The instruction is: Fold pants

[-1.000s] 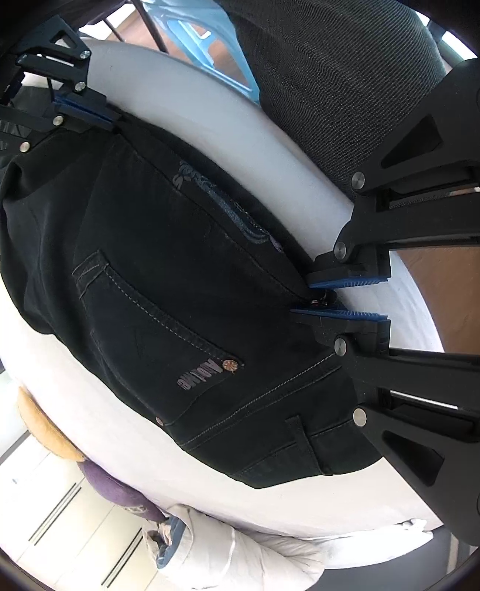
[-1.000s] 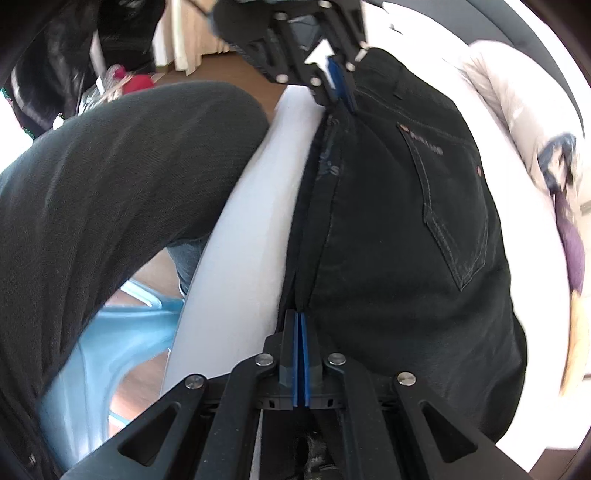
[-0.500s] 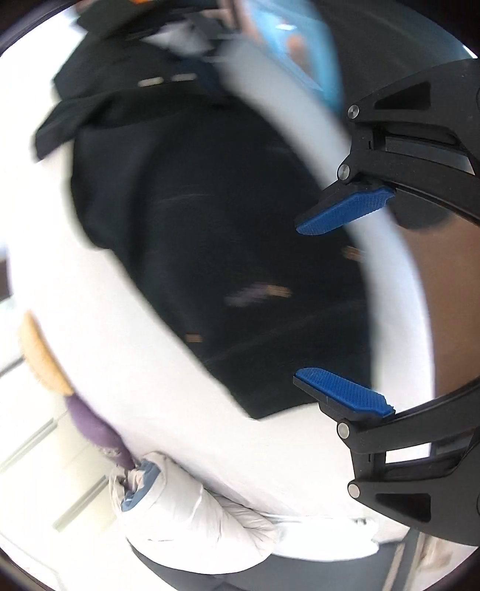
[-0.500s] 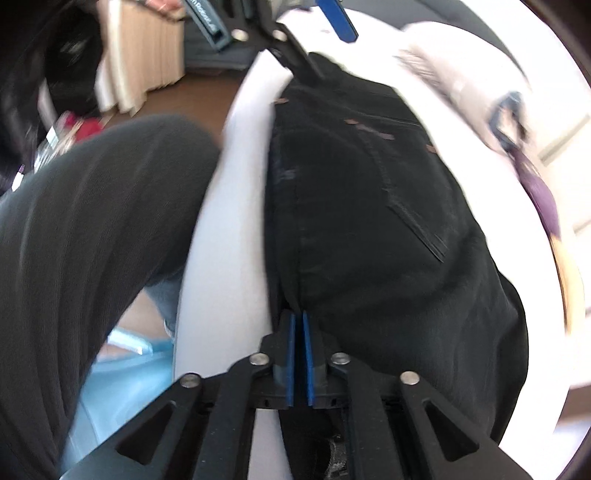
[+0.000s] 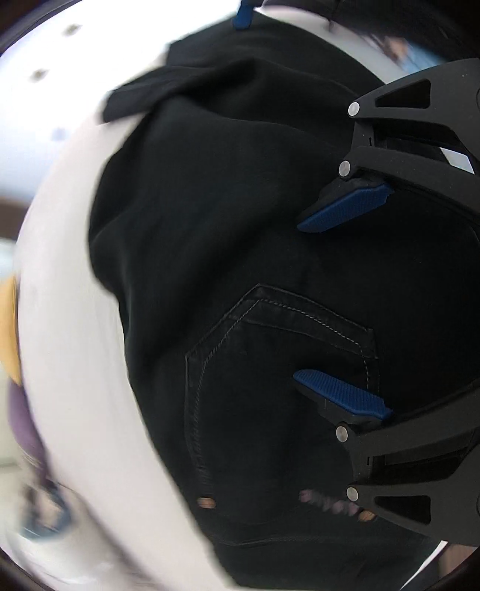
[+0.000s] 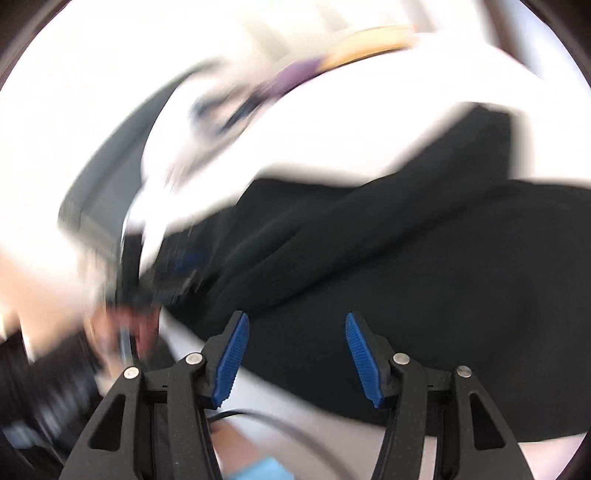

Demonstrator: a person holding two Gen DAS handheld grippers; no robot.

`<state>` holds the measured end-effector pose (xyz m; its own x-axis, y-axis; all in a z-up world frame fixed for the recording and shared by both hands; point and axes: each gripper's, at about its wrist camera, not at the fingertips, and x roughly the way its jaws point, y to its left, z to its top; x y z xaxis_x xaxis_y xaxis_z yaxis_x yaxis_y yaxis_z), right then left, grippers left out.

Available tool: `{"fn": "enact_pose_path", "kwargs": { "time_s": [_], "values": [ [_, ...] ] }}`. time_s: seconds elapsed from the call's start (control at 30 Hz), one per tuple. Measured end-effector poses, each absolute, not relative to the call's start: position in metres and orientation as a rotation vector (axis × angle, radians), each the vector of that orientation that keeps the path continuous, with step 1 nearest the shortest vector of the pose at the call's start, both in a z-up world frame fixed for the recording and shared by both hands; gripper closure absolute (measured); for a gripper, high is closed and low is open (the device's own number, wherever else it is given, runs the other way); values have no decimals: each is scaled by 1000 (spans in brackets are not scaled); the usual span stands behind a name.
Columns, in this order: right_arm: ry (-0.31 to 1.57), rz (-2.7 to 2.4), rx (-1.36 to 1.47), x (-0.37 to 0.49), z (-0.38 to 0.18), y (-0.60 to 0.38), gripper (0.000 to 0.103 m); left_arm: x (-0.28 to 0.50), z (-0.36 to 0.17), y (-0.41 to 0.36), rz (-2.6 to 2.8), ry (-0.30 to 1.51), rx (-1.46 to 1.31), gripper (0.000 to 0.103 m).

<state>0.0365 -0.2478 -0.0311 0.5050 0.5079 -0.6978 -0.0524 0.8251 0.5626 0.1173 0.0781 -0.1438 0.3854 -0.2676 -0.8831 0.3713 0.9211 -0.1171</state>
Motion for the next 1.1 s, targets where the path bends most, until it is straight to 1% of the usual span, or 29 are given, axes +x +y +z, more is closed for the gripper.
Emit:
{"fn": "enact_pose_path", "kwargs": {
  "time_s": [0.1, 0.17, 0.3, 0.37, 0.53, 0.57, 0.6, 0.63, 0.7, 0.73, 0.77, 0.8, 0.87, 0.97, 1.07, 1.1],
  "values": [
    [874, 246, 717, 48, -22, -321, 43, 125, -130, 75, -424, 1125, 40, 28],
    [806, 218, 785, 64, -16, -350, 43, 131, -110, 68, -487, 1090, -62, 28],
    [752, 246, 893, 103, -20, -366, 43, 148, -92, 52, -624, 1035, -307, 28],
    [748, 253, 946, 124, -30, -365, 43, 167, -99, 38, -680, 1054, -409, 28],
    [771, 235, 1091, 149, -65, -381, 43, 189, -146, 17, -765, 1161, -642, 29],
    [767, 231, 1105, 151, -68, -386, 43, 190, -155, 13, -752, 1181, -632, 37],
    [767, 223, 1118, 152, -71, -390, 43, 188, -160, 12, -741, 1173, -613, 42],
    [773, 206, 1128, 155, -74, -392, 43, 188, -161, 13, -746, 1160, -617, 49],
    [788, 178, 1136, 156, -80, -399, 43, 189, -166, 21, -737, 1168, -657, 67],
    [797, 167, 1134, 157, -81, -401, 43, 189, -170, 25, -718, 1178, -663, 82],
    [806, 155, 1130, 157, -84, -403, 43, 190, -175, 28, -712, 1183, -686, 89],
    [816, 144, 1130, 157, -85, -404, 43, 190, -178, 31, -709, 1182, -700, 92],
    [830, 146, 1138, 157, -89, -405, 43, 192, -178, 25, -701, 1179, -687, 93],
    [875, 147, 1121, 168, -94, -401, 43, 195, -173, 12, -693, 1176, -669, 93],
    [916, 142, 1122, 178, -100, -400, 45, 191, -167, 13, -697, 1177, -677, 93],
    [923, 143, 1121, 182, -102, -399, 45, 187, -173, 26, -700, 1175, -677, 93]
  ]
}}
